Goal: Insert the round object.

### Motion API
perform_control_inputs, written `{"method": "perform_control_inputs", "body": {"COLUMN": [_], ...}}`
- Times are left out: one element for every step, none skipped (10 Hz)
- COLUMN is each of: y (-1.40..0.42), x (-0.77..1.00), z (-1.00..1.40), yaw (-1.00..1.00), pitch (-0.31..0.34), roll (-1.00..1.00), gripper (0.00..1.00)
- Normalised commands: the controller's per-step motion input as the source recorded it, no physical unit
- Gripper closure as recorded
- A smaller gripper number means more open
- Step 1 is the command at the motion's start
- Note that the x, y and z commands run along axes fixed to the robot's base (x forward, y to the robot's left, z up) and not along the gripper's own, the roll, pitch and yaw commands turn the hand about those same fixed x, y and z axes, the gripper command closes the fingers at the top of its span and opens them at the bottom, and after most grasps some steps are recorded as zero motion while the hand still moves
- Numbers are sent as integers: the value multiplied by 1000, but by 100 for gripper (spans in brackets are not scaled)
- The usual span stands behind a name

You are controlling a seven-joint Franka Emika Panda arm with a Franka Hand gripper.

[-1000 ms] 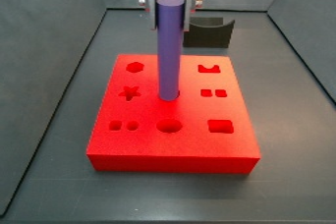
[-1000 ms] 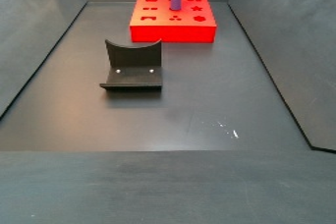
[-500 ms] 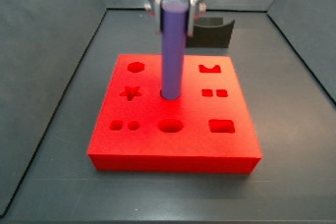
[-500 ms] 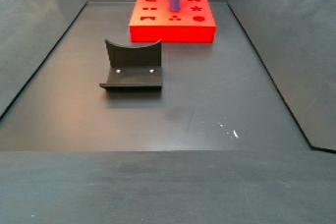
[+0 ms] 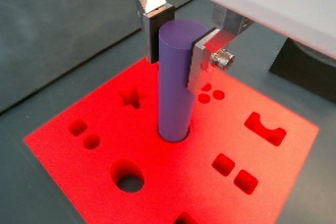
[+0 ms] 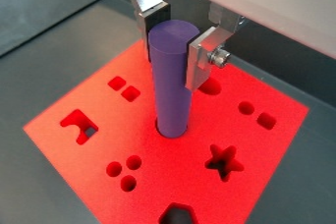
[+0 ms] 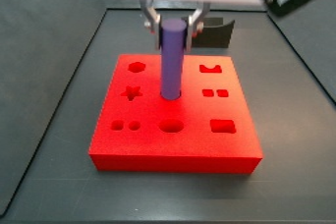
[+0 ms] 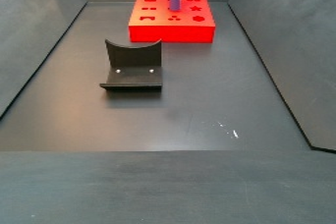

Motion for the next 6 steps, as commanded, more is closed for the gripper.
{"method": "perform_control_inputs", "body": {"y": [0, 0, 0, 0, 0, 0], "x": [9, 0, 0, 17, 29, 0], "z": [-629, -711, -726, -629, 0, 0], "yaw": [-29, -31, -34, -9, -9, 0], "pitch": [-66, -64, -76, -87, 0, 0], "roll": [0, 0, 0, 0, 0, 0], "gripper": [100, 100, 100, 100, 100, 100]}}
